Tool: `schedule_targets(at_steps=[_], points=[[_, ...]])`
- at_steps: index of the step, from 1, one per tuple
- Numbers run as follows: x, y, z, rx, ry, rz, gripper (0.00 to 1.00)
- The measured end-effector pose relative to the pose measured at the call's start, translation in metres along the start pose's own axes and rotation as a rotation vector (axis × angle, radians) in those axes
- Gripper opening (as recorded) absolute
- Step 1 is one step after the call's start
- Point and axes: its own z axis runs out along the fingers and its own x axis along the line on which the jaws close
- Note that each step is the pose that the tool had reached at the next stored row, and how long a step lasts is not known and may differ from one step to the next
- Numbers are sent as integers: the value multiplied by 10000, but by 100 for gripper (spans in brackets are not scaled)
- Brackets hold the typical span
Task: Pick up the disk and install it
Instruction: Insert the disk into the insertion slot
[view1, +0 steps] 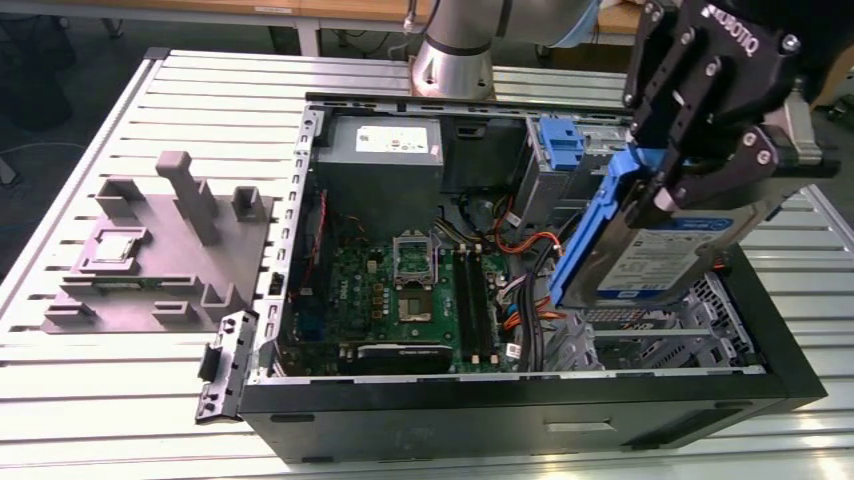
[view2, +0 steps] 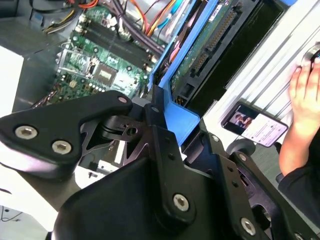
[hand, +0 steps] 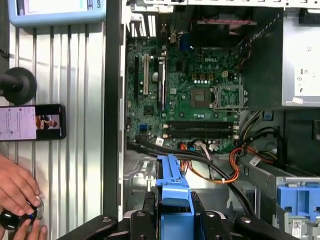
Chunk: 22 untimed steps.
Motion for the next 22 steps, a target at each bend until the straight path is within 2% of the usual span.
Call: schedule_targets(at_steps=[9, 14, 22], points=[[51, -294, 37, 0, 0, -1, 36], [54, -351, 84, 0, 1, 0, 36], [55, -398, 145, 0, 1, 0, 36]])
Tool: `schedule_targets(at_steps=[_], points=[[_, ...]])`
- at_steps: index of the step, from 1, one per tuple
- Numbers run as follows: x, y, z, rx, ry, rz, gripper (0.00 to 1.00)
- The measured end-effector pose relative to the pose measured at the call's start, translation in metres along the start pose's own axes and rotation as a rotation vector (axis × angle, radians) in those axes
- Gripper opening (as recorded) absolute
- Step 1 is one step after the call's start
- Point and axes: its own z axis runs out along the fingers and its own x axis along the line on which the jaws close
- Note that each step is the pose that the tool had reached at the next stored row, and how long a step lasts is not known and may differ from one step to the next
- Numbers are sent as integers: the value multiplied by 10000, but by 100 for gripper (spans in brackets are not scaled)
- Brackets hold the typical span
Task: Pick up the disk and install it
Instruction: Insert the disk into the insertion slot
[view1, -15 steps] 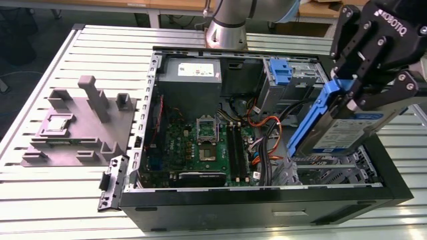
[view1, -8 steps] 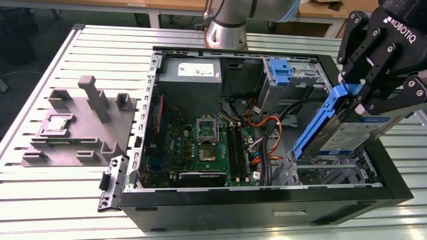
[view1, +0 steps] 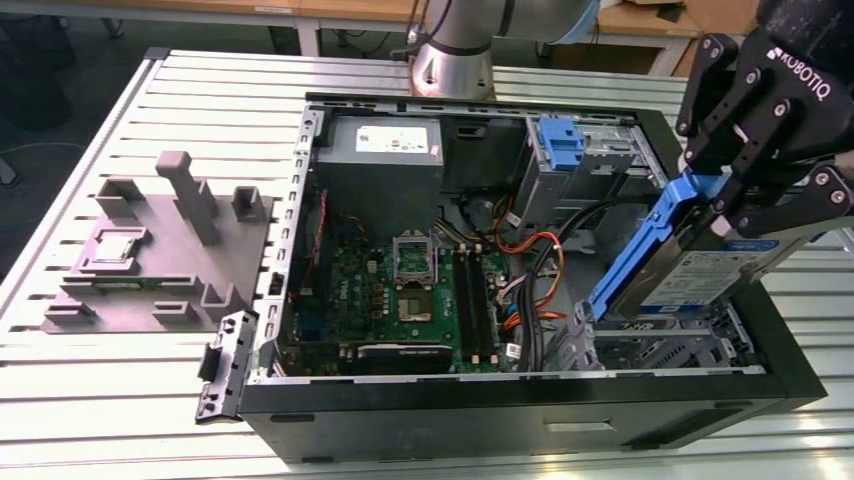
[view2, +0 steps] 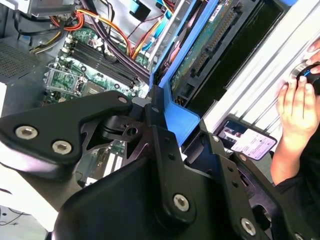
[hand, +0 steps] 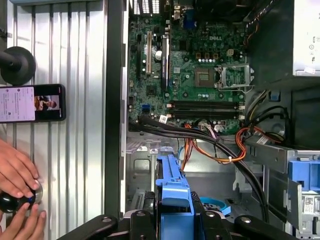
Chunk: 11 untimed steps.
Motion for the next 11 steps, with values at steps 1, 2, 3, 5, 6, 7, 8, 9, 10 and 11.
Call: schedule_targets(at_steps=[1, 2, 3, 5, 6, 7, 8, 9, 10, 11], points=[[0, -5, 6, 0, 0, 0, 36], [0, -8, 11, 0, 1, 0, 36], [0, -9, 16, 0, 1, 1, 36], [0, -9, 30, 0, 0, 1, 36], [0, -10, 37, -1, -2, 1, 36], [0, -10, 44, -2, -2, 1, 36], [0, -10, 51, -2, -2, 0, 36], [0, -10, 56, -3, -2, 0, 36], [0, -10, 61, -3, -2, 0, 36], [0, -10, 66, -3, -3, 0, 36]])
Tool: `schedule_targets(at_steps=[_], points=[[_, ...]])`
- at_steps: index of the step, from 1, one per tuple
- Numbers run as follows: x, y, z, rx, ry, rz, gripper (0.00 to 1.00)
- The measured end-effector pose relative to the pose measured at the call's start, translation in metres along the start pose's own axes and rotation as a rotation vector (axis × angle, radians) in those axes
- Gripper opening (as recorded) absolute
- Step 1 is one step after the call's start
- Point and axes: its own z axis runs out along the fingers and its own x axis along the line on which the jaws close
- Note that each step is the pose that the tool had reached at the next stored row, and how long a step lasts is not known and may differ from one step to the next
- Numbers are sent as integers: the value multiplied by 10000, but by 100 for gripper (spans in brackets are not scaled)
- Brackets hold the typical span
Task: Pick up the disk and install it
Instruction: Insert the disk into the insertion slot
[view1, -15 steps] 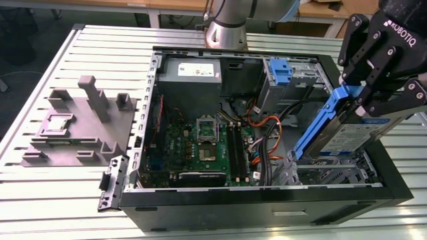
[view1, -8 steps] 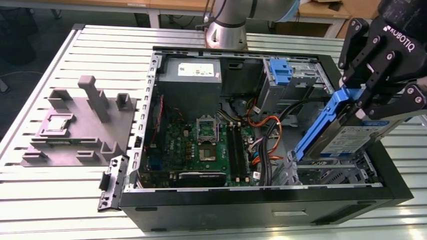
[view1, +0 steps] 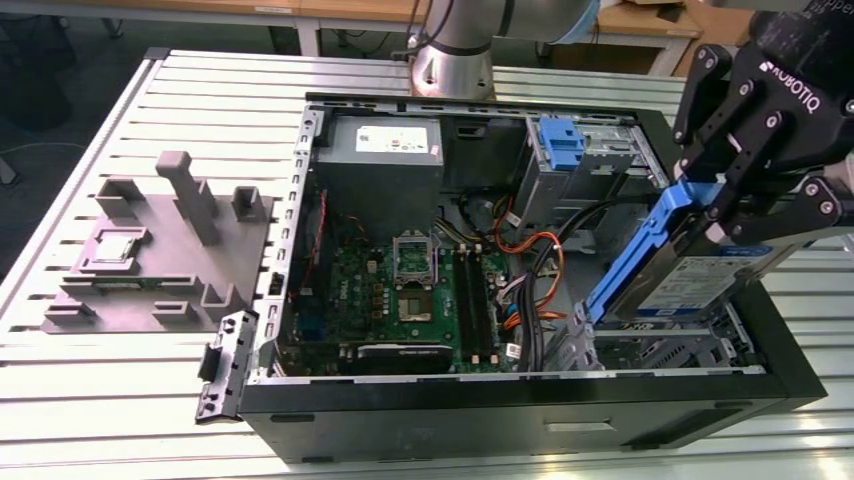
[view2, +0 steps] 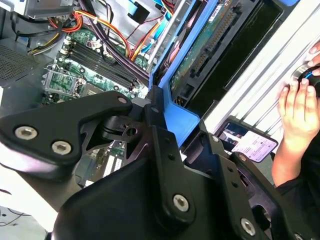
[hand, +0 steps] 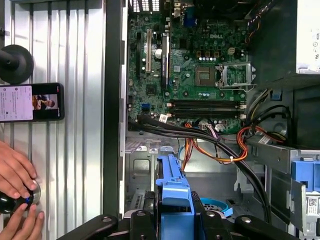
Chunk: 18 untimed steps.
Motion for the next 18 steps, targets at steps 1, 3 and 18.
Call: schedule_targets(at_steps=[1, 3, 18], points=[[1, 0, 4, 0, 0, 0, 36], [3, 0, 15, 0, 0, 1, 36], [19, -1, 153, 0, -10, 2, 36]])
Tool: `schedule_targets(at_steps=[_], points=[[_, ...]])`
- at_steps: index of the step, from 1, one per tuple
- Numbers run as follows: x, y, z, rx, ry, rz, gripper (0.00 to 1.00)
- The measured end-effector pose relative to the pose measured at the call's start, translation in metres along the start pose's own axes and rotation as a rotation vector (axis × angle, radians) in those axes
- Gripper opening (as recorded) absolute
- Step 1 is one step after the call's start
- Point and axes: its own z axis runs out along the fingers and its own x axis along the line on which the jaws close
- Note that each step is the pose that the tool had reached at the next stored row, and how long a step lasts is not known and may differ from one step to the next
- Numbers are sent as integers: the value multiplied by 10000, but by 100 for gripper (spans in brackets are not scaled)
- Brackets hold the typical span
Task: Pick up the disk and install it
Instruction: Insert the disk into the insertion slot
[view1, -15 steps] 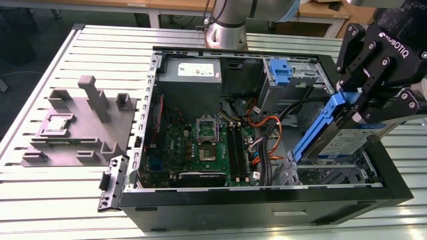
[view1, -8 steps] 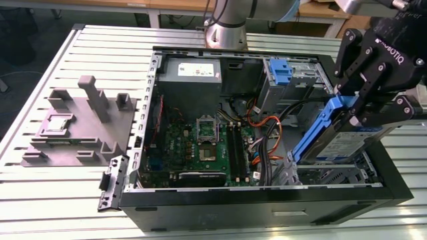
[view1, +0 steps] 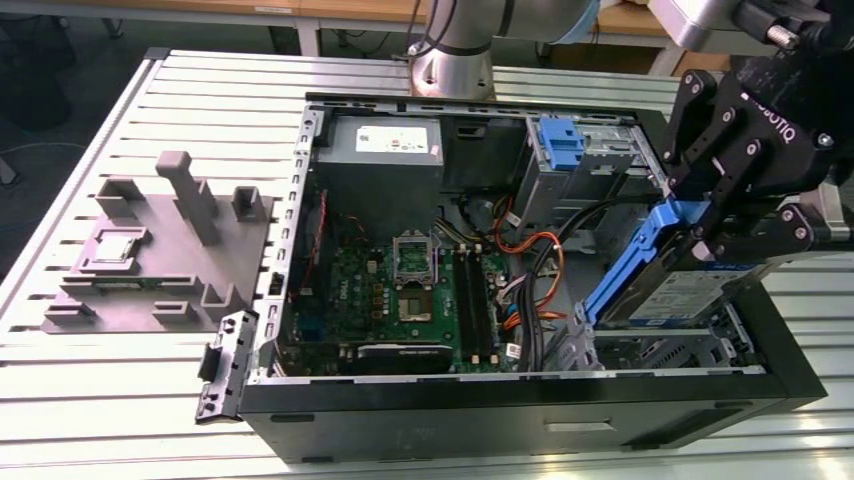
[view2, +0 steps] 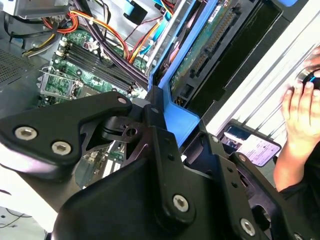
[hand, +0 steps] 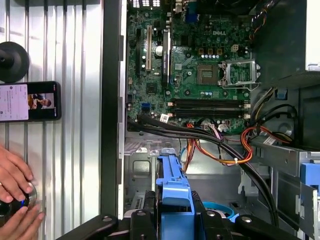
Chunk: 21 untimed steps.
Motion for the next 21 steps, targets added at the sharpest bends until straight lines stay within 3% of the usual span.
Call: schedule_targets(at_steps=[5, 6, 12, 15, 17, 19, 21], points=[[0, 0, 2, 0, -2, -1, 38], [0, 0, 8, 0, -4, -1, 44], [1, 0, 114, 4, -4, -1, 44], [4, 0, 168, 4, -2, 0, 36], [5, 0, 204, 4, -3, 0, 24], [6, 0, 240, 4, -2, 0, 24], [8, 0, 277, 4, -3, 0, 12]])
